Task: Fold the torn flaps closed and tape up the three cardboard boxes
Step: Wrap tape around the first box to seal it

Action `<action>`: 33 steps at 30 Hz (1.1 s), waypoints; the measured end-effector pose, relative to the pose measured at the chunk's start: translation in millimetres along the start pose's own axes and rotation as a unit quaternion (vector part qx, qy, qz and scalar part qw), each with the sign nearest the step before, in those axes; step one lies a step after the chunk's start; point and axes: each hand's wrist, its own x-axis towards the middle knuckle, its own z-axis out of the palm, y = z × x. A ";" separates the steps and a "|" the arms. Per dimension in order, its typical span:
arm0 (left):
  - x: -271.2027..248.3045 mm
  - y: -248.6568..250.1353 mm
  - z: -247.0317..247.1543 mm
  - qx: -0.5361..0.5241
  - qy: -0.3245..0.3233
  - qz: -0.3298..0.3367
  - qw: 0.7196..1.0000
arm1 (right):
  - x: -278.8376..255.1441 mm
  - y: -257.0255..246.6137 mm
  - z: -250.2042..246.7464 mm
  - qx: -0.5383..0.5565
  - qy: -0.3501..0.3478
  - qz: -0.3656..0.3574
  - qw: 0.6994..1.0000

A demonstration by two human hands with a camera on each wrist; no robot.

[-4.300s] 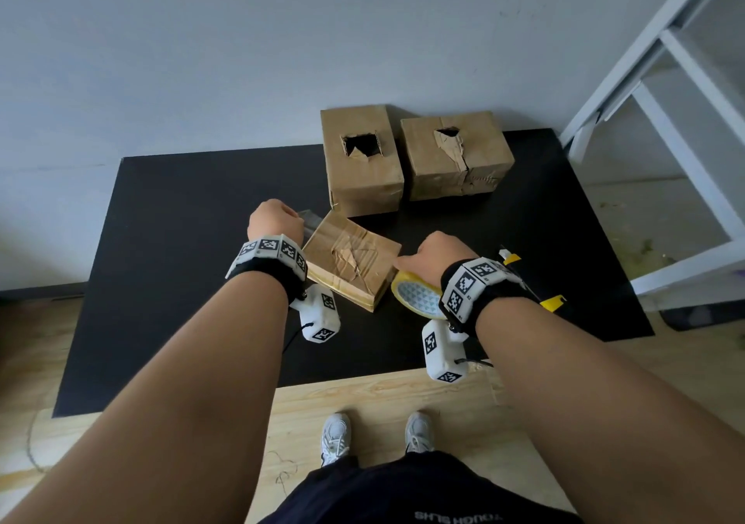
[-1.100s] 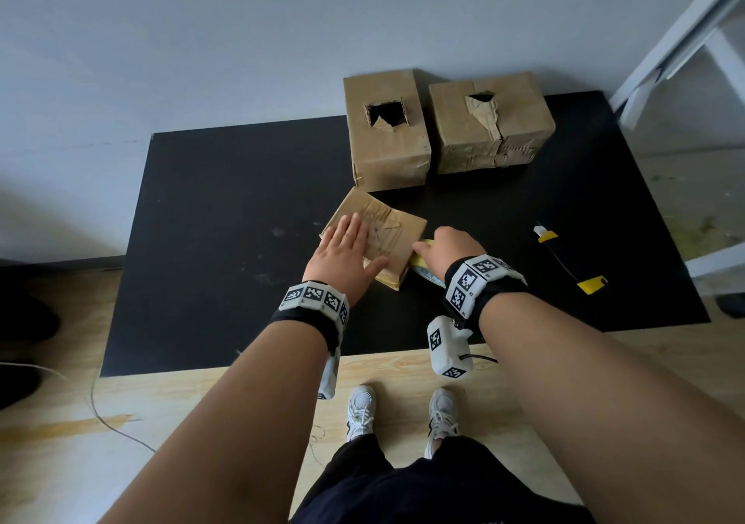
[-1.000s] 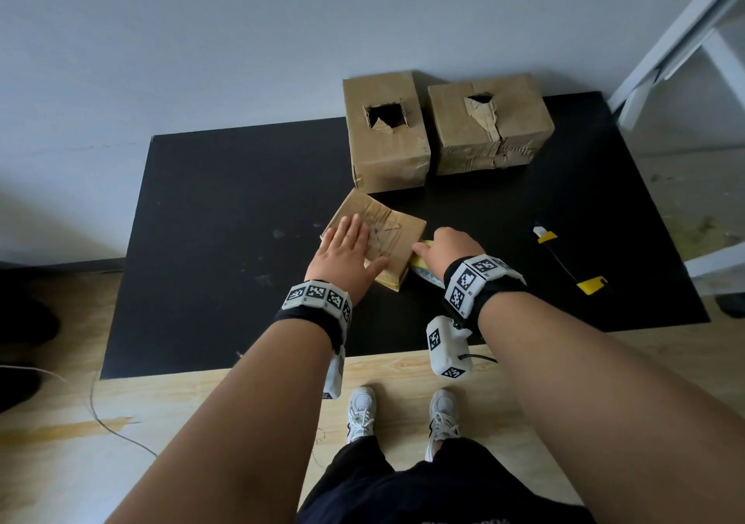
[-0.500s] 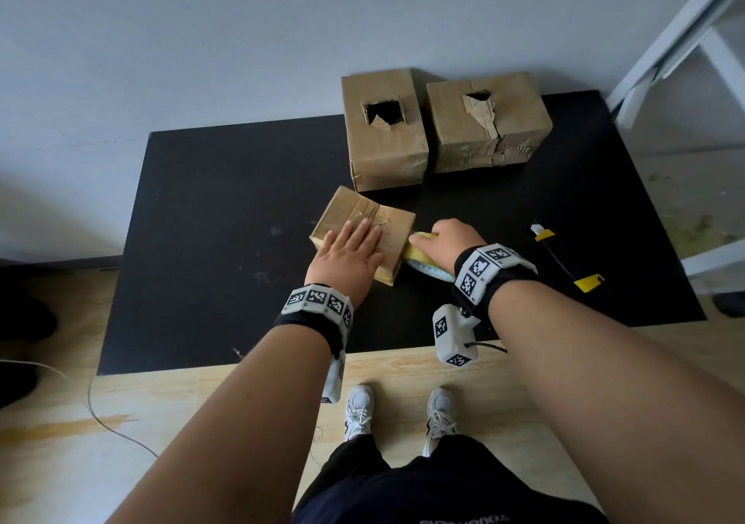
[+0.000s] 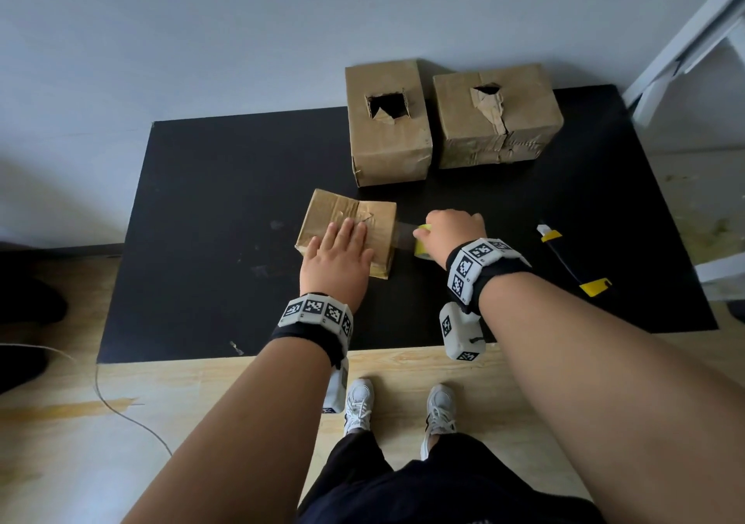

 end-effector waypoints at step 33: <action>48.5 69.4 -7.4 -0.110 0.039 -0.079 0.990 | -16.1 73.0 24.2 0.224 0.075 0.104 0.966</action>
